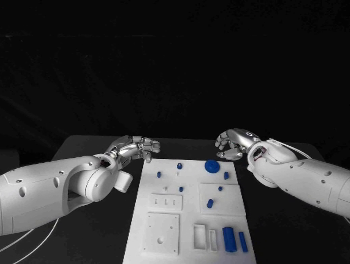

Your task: Assemble the parts on the task board

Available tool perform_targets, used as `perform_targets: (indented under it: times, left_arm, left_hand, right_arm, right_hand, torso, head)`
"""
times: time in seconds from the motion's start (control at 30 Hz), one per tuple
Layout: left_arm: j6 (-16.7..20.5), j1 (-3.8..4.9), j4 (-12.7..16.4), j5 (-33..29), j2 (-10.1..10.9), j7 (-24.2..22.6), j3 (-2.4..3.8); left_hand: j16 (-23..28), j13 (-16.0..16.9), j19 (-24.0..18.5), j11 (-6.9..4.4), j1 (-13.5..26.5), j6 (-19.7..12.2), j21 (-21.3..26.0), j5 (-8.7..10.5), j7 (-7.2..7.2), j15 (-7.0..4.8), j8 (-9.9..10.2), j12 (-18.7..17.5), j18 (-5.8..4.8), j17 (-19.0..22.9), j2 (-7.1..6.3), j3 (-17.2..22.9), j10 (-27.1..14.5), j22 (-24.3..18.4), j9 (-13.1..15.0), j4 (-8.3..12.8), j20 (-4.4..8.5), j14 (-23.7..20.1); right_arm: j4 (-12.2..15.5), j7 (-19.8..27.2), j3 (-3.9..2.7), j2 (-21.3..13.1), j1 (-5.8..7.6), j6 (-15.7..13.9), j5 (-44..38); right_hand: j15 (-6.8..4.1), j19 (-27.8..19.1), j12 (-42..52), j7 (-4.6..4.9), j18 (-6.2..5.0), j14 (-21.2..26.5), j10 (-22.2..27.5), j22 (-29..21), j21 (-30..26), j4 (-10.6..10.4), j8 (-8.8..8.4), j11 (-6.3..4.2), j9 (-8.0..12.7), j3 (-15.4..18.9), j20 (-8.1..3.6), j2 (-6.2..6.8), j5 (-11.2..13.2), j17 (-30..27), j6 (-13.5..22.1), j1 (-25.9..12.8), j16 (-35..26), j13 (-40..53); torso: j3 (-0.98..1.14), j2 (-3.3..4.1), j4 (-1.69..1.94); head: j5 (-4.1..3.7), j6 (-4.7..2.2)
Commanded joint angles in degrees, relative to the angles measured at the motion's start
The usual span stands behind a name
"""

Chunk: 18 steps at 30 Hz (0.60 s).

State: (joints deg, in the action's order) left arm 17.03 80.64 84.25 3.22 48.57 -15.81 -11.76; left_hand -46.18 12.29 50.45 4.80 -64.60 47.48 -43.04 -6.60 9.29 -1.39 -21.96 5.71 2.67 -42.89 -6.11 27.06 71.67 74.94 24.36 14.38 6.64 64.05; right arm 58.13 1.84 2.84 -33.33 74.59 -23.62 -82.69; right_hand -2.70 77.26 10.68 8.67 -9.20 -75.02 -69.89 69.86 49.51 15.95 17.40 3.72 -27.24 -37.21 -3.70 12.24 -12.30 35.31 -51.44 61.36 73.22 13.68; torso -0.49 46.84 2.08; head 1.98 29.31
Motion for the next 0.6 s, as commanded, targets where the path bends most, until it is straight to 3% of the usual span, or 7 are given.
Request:
perform_targets:
  times: [0.03, 0.07, 0.13, 0.23, 0.27, 0.3, 0.6]
  left_arm:
    - [-0.9, -0.13, -0.1, 0.2, -0.2, -1.0, 0.02]
    - [-0.9, -0.17, -0.1, 0.2, -0.3, -0.9, 0.02]
    - [-1.0, -0.19, -0.2, 0.2, -0.4, -0.9, 0.02]
    - [-1.0, -0.24, -0.2, 0.2, -0.5, -0.9, 0.02]
    - [-1.1, -0.26, -0.2, 0.2, -0.5, -0.9, 0.02]
    - [-1.1, -0.27, -0.2, 0.2, -0.5, -0.9, 0.02]
    - [-1.2, -0.35, 0.0, 0.2, -0.7, -0.8, 0.02]
  left_hand:
    - [-0.3, 0.1, -0.2, 0.06, 0.6, 0.3, -0.2, 0.25, 0.20, 0.09, 0.1, -0.2, 1.11, 0.0, 0.07, 0.2, 0.0, 0.6, 0.1, 0.1, 0.26, -0.1]
    - [-0.3, 0.1, -0.2, 0.07, 0.6, 0.3, -0.2, 0.25, 0.20, 0.09, 0.1, -0.2, 1.11, 0.0, 0.08, 0.2, 0.0, 0.6, 0.1, 0.1, 0.26, -0.1]
    - [-0.4, 0.1, -0.2, 0.07, 0.6, 0.3, -0.2, 0.26, 0.21, 0.10, 0.1, -0.2, 1.11, 0.0, 0.07, 0.2, -0.1, 0.6, 0.1, 0.1, 0.26, -0.1]
    - [-0.4, 0.1, -0.1, 0.07, 0.6, 0.3, -0.2, 0.27, 0.21, 0.10, 0.1, -0.3, 1.12, 0.0, 0.08, 0.2, -0.1, 0.6, 0.1, 0.1, 0.26, -0.1]
    - [-0.4, 0.1, -0.1, 0.07, 0.6, 0.3, -0.3, 0.27, 0.21, 0.10, 0.1, -0.3, 1.12, 0.0, 0.08, 0.2, -0.1, 0.6, 0.1, 0.1, 0.26, -0.1]
    - [-0.4, 0.1, -0.1, 0.07, 0.6, 0.3, -0.3, 0.27, 0.21, 0.10, 0.1, -0.3, 1.12, 0.0, 0.08, 0.2, -0.1, 0.6, 0.1, 0.1, 0.26, -0.1]
    - [-0.4, 0.1, -0.1, 0.08, 0.7, 0.3, -0.3, 0.27, 0.21, 0.10, 0.2, -0.3, 1.12, 0.0, 0.10, 0.2, -0.1, 0.6, 0.1, 0.1, 0.27, -0.1]
  right_arm:
    - [-1.0, 1.1, 0.00, 0.5, -0.09, 3.8, 1.2]
    - [-1.3, 1.0, 0.00, 0.6, -0.12, 4.2, 1.2]
    - [-1.8, 0.9, 0.00, 1.0, -0.33, 5.1, 1.1]
    - [-2.3, 0.5, 0.00, 1.5, -0.88, 6.1, 0.5]
    - [-2.4, 0.2, 0.00, 1.7, -1.10, 6.6, 0.1]
    - [-2.5, 0.1, 0.00, 1.8, -1.27, 6.8, -0.3]
    - [-3.9, -0.5, 0.01, 3.1, -2.46, 7.7, -1.2]
  right_hand:
    - [-2.15, -0.3, 5.0, -0.91, -5.80, 0.9, -11.8, 1.1, 1.4, 0.3, -0.44, -2.43, 0.1, 1.4, -0.34, 0.36, 0.3, 0.1, 0.8, -0.5, 0.4, 4.7]
    - [-2.52, -0.7, 8.8, -1.36, -5.80, 1.1, -12.2, 1.8, 1.9, 0.4, -0.58, -2.80, 0.0, 2.2, -0.53, 0.19, 0.2, 0.2, 1.0, -0.3, 0.4, 9.3]
    - [-2.53, -2.0, 27.6, -1.04, -5.80, 1.0, 0.9, 4.0, 3.4, 0.1, -1.17, -2.49, -0.1, 4.2, -0.69, -0.51, -0.2, 0.5, 1.3, 0.4, 0.5, 31.7]
    - [-2.69, -1.0, 37.2, -1.28, -5.80, 0.3, -0.2, 4.9, 4.6, 0.3, -1.58, -2.85, 0.1, 4.3, -0.88, -0.52, -0.6, 1.9, 1.6, 0.2, 2.4, 39.8]
    - [-2.47, -1.2, 44.1, -0.93, -5.80, 1.4, 4.5, 5.8, 5.5, 0.3, -1.75, -2.43, 0.1, 3.9, -1.16, -1.48, -0.9, 3.4, 1.5, 0.1, 3.5, 47.0]
    - [-2.45, -1.4, 45.5, -0.69, -5.80, 1.5, 4.8, 6.0, 5.7, 0.4, -1.91, -2.32, 0.2, 4.1, -1.18, -0.48, -0.7, 3.7, 1.7, -0.2, 3.7, 48.2]
    - [-1.73, -1.1, 58.2, -0.17, -5.80, 2.0, 1.8, 6.4, 8.3, 0.3, -2.98, -1.78, 1.0, 4.2, -1.99, -0.57, -0.5, 7.3, 3.0, -1.2, 6.1, 58.4]
  torso:
    - [0.41, -0.08, -0.07]
    - [0.48, -0.07, -0.03]
    - [0.42, -0.10, -0.03]
    - [0.52, -0.06, 0.06]
    - [0.52, -0.03, 0.08]
    - [0.52, -0.01, 0.08]
    - [0.33, -0.01, 0.09]
  head:
    - [-0.22, 0.01]
    - [-0.26, 0.03]
    - [-0.35, 0.15]
    - [-0.50, 0.26]
    - [-0.54, 0.27]
    - [-0.54, 0.29]
    - [-0.73, 0.74]
